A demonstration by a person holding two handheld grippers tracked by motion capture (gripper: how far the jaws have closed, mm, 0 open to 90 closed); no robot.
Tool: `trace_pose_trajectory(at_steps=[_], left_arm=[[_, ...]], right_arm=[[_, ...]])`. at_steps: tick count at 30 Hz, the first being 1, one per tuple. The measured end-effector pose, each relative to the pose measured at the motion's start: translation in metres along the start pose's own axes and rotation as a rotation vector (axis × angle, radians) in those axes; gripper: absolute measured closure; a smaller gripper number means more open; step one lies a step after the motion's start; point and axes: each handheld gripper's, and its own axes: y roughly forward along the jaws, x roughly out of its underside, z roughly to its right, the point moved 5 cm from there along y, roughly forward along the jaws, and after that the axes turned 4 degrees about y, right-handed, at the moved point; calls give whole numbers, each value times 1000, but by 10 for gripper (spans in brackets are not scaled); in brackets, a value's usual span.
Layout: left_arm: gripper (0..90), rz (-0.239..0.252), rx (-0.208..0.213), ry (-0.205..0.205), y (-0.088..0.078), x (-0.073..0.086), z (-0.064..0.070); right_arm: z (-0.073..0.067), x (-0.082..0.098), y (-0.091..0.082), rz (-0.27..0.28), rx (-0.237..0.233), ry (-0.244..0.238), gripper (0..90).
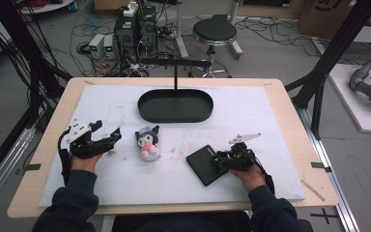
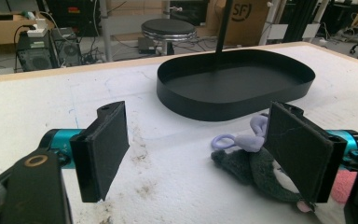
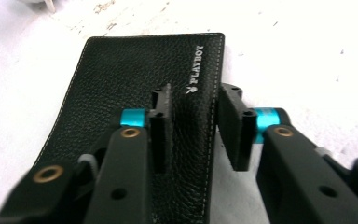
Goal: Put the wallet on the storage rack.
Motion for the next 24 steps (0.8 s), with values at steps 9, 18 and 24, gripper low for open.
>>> trace_pose_trajectory(at_steps=[9,18,24], left_arm=[[219,2,-6,4,-2,0,-1],[219,5,-8,5,-3,-1,0],[220,7,-7,9,-3,-1,1]], right_arm=[[-1,-6,-6,37,6,-47,848],[23,-19,-7,61,193,-87,847],[23,-21,-2,69,258,-96,444]])
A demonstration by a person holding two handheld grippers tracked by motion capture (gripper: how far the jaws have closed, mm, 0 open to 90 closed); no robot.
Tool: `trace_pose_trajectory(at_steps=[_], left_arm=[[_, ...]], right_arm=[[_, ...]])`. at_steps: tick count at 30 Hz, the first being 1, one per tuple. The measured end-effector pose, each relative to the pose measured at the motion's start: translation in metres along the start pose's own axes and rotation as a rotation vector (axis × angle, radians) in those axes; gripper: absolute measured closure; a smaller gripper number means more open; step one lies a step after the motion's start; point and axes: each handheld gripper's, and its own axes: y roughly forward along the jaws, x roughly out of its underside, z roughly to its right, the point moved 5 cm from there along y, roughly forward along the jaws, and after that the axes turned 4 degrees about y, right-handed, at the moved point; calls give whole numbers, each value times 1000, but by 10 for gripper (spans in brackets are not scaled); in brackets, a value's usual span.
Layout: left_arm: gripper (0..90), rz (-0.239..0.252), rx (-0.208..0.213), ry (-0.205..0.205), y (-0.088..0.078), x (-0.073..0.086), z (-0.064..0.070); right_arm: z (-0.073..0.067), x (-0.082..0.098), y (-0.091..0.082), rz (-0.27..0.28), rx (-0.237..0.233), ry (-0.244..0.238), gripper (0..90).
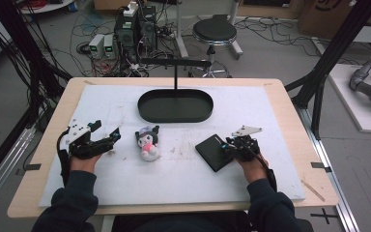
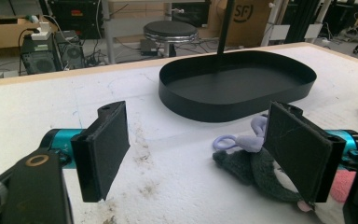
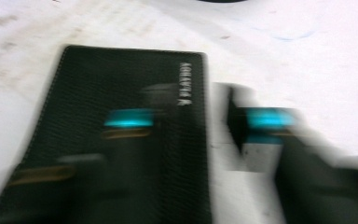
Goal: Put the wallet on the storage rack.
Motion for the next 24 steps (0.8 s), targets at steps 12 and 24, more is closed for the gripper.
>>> trace_pose_trajectory(at_steps=[12,24], left_arm=[[222,1,-1,-1,0,0,0],[224,1,1,1,-1,0,0]], right_arm=[[-53,10,11,-30,-50,-259,211],[-62,4,2,-10,50,-332,821]])
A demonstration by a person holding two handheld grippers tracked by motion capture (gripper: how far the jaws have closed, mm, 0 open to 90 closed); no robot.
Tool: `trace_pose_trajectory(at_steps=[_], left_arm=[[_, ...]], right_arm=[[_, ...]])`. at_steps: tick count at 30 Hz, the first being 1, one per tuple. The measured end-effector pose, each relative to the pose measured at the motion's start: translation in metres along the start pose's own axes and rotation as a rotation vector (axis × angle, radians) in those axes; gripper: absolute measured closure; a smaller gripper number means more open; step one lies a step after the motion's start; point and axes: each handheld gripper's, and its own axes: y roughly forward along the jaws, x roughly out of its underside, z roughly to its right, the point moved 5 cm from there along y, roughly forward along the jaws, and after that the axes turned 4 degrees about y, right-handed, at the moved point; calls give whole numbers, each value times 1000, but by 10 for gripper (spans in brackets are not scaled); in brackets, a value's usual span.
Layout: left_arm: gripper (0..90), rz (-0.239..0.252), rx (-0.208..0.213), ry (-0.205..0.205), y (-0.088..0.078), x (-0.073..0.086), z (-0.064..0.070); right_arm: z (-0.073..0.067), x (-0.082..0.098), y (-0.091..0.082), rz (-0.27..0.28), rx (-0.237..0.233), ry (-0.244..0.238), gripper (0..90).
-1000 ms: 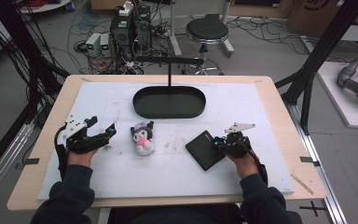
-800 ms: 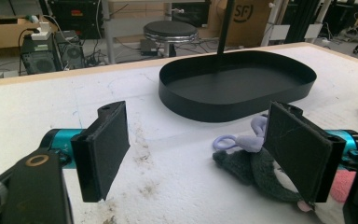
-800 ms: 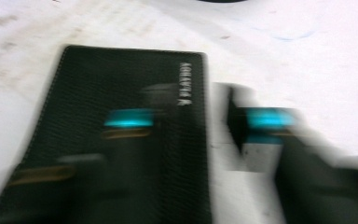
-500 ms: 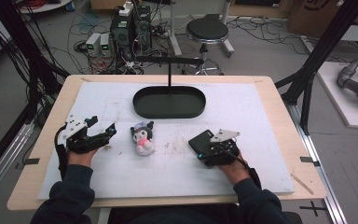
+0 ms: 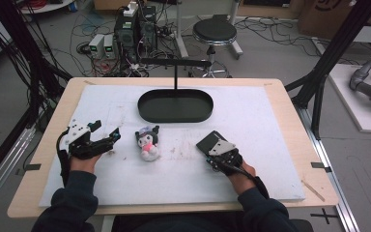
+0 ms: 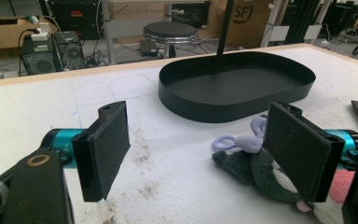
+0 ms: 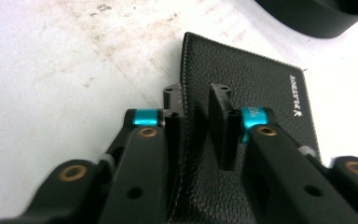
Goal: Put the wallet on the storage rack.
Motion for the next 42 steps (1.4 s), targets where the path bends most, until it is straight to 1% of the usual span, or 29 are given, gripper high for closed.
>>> trace_pose_trajectory(at_steps=[1,2,3,4,7,10,11,12,13,14,15,16,18,20,21,22,23,27,29,30,33,34,35,36,37,38,39,40,42], left_arm=[[224,1,0,-1,0,0,0],[224,-2,-3,1,0,0,-1],[224,-2,-3,1,0,0,-1],[224,-1,-3,0,0,0,-1],[224,1,-4,-3,0,0,-1],[224,0,-3,-5,0,0,-1],[224,-2,-5,-5,0,0,0],[224,-3,-4,-3,0,0,0],[225,-3,-4,-3,0,0,0],[225,-2,-3,-2,0,0,0],[225,-2,-3,-2,0,0,0],[225,-2,-3,-1,0,0,0],[225,-1,-4,-3,-1,0,0],[225,1,-3,-5,-1,0,0],[225,1,-3,-4,-1,1,0],[225,1,-3,-4,-1,1,0],[225,1,-3,-4,-1,1,-1],[225,-1,-1,-4,0,1,0],[225,-4,0,-1,0,1,0],[224,-4,0,-1,0,1,0],[225,-4,-1,-3,-1,1,0],[225,-4,-1,-3,-1,1,0],[225,-2,1,-4,0,1,0],[226,-2,1,-5,0,1,0],[229,-3,2,-4,0,1,0],[229,-3,1,-3,0,1,0],[234,-1,2,-2,0,1,0],[234,-1,2,-2,0,1,0],[234,0,0,-3,0,1,0]], right_arm=[[0,-1,-1,1,9,-6,856],[3,-5,-4,11,21,0,863],[4,-6,-6,16,23,2,865],[6,-8,-8,27,18,20,866],[16,-13,-17,86,-31,99,869],[29,-19,-29,158,-64,204,873],[29,-19,-29,158,-64,204,873],[41,-19,-34,183,-50,255,875],[41,-19,-34,183,-50,255,875],[45,-17,-34,186,-37,261,875],[51,-16,-36,190,1,260,875],[51,-16,-36,190,1,260,875],[56,-16,-37,177,55,241,855],[58,-16,-36,167,57,243,841],[61,-11,-31,131,53,264,762],[61,-11,-31,131,53,264,762],[64,-8,-30,140,32,294,729],[66,-8,-30,138,26,300,725],[63,-9,-30,134,2,292,848],[63,-9,-30,134,2,292,848],[57,-11,-30,125,7,231,861],[57,-11,-30,125,7,231,861],[57,-11,-30,124,1,237,861],[59,-11,-30,130,-10,265,861],[63,-10,-31,138,-24,304,863],[63,-10,-31,138,-24,304,863],[69,-9,-32,153,-48,366,864],[69,-9,-32,153,-48,366,864],[72,-8,-35,171,-71,410,863]])
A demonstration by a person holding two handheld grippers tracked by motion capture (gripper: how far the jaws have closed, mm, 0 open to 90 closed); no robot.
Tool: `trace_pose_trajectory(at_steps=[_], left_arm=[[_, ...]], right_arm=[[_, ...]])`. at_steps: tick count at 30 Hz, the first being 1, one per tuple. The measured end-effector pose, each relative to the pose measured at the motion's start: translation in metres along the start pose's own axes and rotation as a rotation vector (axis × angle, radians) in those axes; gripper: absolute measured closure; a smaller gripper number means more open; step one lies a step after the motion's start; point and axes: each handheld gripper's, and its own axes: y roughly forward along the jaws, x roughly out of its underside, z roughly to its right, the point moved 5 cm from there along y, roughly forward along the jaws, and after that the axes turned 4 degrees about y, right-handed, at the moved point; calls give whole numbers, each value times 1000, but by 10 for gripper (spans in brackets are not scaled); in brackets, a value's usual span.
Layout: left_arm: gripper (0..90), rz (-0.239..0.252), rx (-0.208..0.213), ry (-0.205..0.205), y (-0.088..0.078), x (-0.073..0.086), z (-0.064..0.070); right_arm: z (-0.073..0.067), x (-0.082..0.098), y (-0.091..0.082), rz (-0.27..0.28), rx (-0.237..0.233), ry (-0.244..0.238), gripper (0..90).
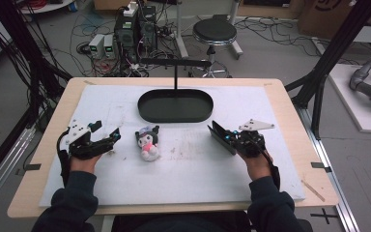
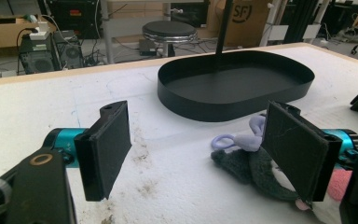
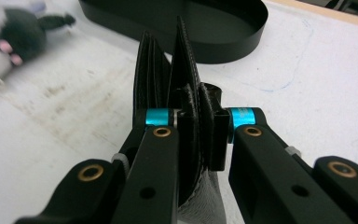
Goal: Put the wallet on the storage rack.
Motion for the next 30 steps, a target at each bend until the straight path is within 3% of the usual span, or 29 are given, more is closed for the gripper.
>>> trace_pose_trajectory(at_steps=[3,4,6,8,10,12,17,20,21,22,23,25,27,28,29,30], left_arm=[[234,-2,3,0,0,0,0],[234,-4,3,2,0,0,1],[235,-4,3,3,0,0,1],[235,-2,2,0,0,0,1],[235,-2,2,2,0,0,0],[235,-2,2,3,0,0,0],[236,2,0,1,0,0,0],[238,2,1,3,0,-1,0],[239,2,1,4,0,-1,0],[239,2,1,4,0,-1,0],[239,2,1,3,0,-1,0],[239,2,0,1,0,-1,0],[240,3,0,1,0,-1,0],[240,5,1,5,0,-1,1],[240,4,2,6,0,-1,1],[241,5,2,6,-1,-2,0]], right_arm=[[6,2,1,-1,-1,42,798],[13,2,1,4,16,94,688],[19,3,0,5,15,134,669],[22,3,-1,9,14,144,646],[25,4,-1,10,27,167,564],[28,5,-1,14,34,195,557],[30,5,-4,38,33,203,482],[27,2,-8,89,-6,201,401],[24,0,-11,118,-33,188,347],[8,-6,-16,174,-80,59,256],[8,-6,-16,174,-80,59,197],[-11,-3,-15,136,-95,-93,199],[-16,4,-5,68,-71,-146,204],[-17,6,-1,43,-58,-156,264],[-17,10,3,6,-20,-199,380],[-17,11,5,-9,0,-207,399]])
